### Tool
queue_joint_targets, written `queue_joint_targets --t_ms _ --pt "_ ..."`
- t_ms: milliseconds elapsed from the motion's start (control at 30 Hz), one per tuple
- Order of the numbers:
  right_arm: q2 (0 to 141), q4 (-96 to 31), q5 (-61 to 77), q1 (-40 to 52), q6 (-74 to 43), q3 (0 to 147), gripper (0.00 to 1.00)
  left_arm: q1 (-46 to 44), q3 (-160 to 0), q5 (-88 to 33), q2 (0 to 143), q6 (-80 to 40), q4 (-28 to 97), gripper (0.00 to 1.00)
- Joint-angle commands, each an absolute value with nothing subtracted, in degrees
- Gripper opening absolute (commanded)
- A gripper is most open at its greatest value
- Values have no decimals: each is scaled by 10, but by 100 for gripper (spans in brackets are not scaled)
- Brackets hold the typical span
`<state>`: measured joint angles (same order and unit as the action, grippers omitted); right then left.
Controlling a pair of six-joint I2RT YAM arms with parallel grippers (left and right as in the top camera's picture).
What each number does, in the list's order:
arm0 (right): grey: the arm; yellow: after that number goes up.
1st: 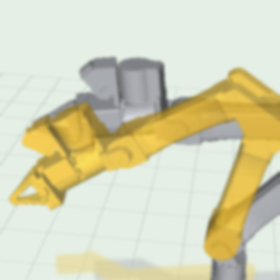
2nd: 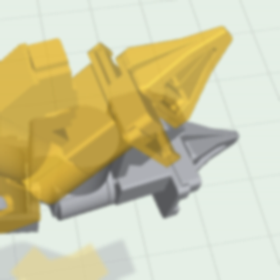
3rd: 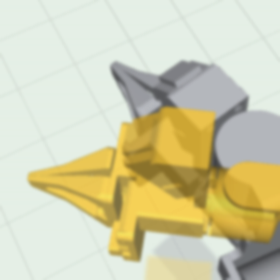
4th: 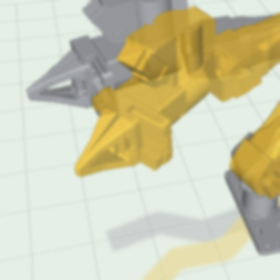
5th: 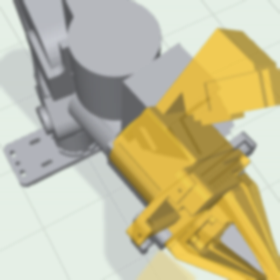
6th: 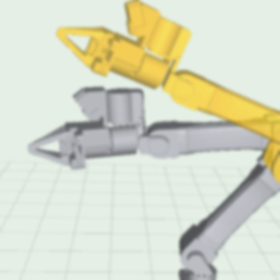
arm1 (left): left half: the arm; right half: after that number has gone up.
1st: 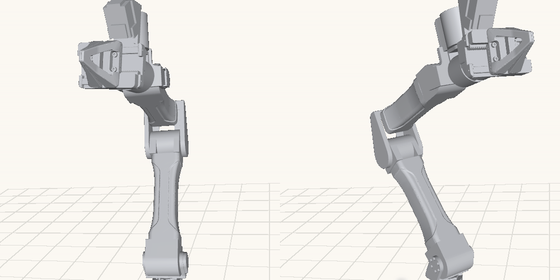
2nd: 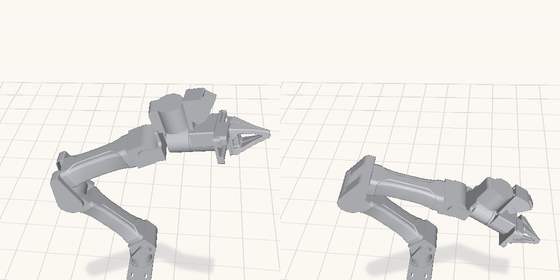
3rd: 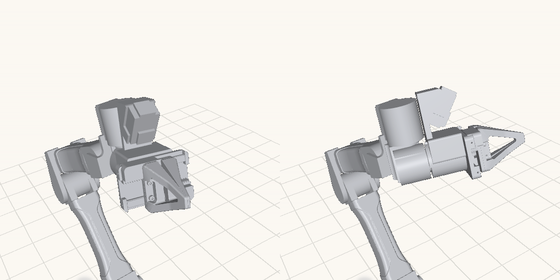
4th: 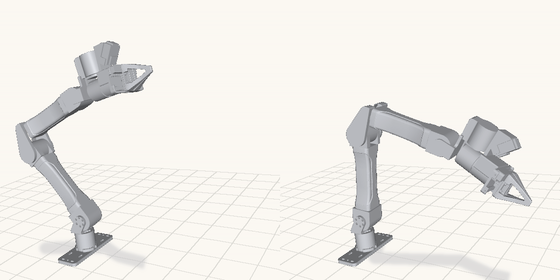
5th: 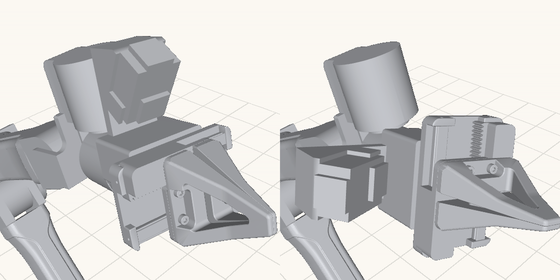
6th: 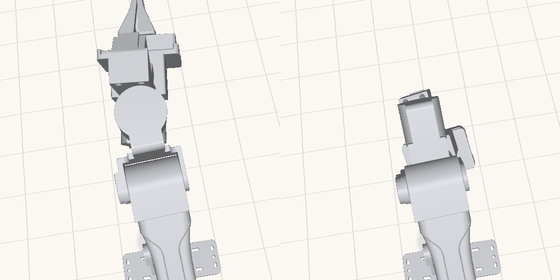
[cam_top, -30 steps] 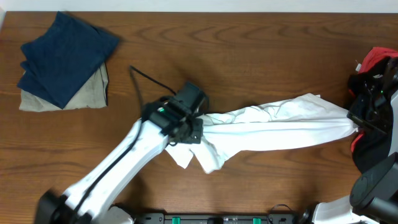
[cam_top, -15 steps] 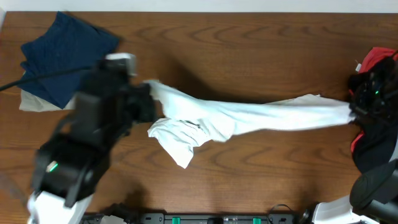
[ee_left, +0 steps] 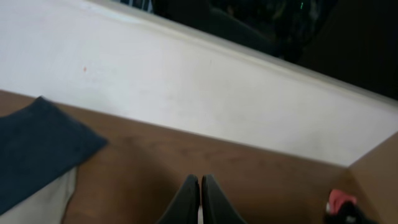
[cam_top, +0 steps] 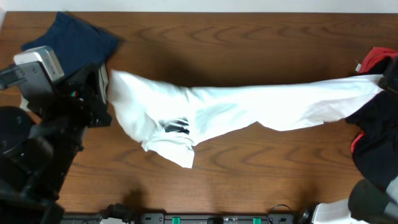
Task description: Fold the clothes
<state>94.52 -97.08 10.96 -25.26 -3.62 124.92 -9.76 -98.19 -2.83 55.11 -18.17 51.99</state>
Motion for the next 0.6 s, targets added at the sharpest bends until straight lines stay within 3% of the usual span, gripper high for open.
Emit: queue_joint_targets --t_ms 0,200,467,567 --pt "897 -973 109 -251 -27 1271 1 -94 -1035 -32 564 -145 555 6" --pt "835 -969 88 -251 -31 1272 1 -94 -1129 -41 604 -140 664 6" --pt "840 -971 84 -251 -34 1271 1 -94 -1096 -201 666 -140 764 7" --pt "850 -973 84 -251 -34 1270 1 -94 -1072 -240 712 -140 802 34"
